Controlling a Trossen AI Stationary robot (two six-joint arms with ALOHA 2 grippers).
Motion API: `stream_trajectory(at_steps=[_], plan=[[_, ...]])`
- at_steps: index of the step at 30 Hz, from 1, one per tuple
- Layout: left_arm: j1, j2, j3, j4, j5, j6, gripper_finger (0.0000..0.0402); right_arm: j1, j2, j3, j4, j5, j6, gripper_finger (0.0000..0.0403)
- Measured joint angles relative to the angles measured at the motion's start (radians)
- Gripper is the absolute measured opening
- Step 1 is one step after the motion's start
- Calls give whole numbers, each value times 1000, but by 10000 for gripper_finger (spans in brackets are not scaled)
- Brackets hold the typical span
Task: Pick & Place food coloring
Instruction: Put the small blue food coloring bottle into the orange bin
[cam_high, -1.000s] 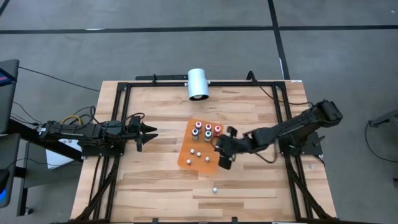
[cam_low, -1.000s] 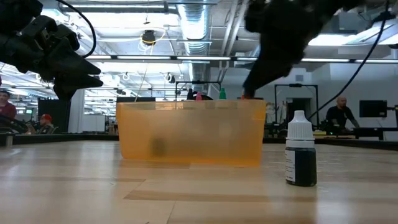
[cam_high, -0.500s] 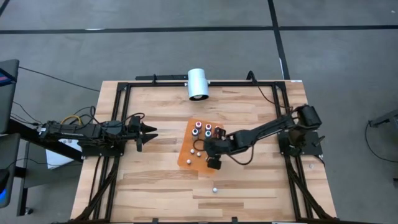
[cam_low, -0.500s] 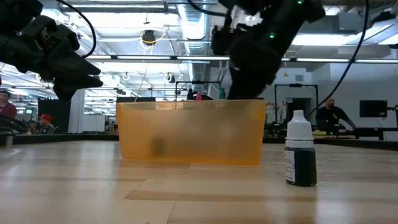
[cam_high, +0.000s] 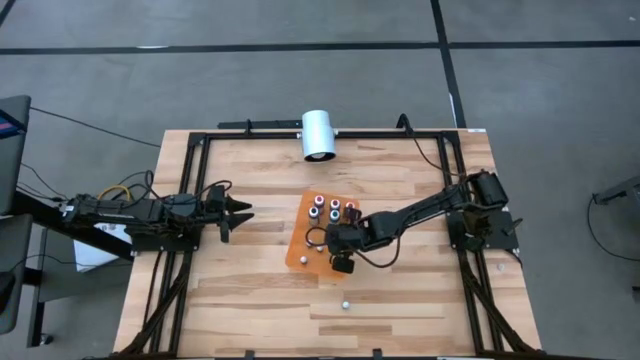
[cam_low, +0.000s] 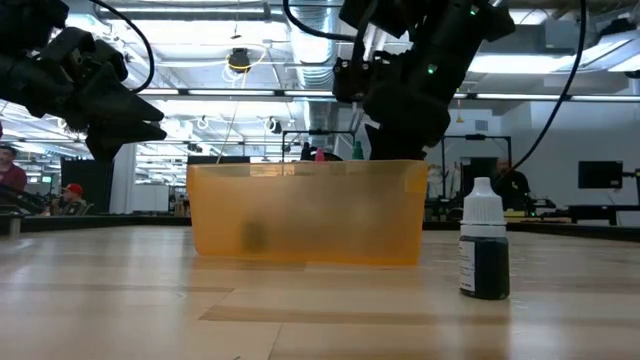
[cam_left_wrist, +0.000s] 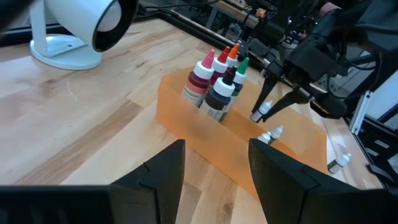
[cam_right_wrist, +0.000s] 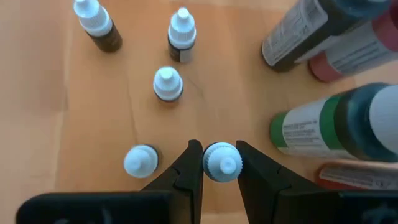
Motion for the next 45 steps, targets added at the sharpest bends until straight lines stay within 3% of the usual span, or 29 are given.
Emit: stream_trajectory(at_steps=[9,15,34,45], plan=[[0,0,0,1,-17,0,169,-1,0,0,-25,-5,1,72],[0,0,0,1,-17,0,169,-14,-1,0,-47,-106,0,72],[0,0,0,1,-18,0,169,-32,-1,-1,-72,-107,-10,73],[0,0,0,1,-18,0,169,-31,-1,-1,-69,-108,-35,122]])
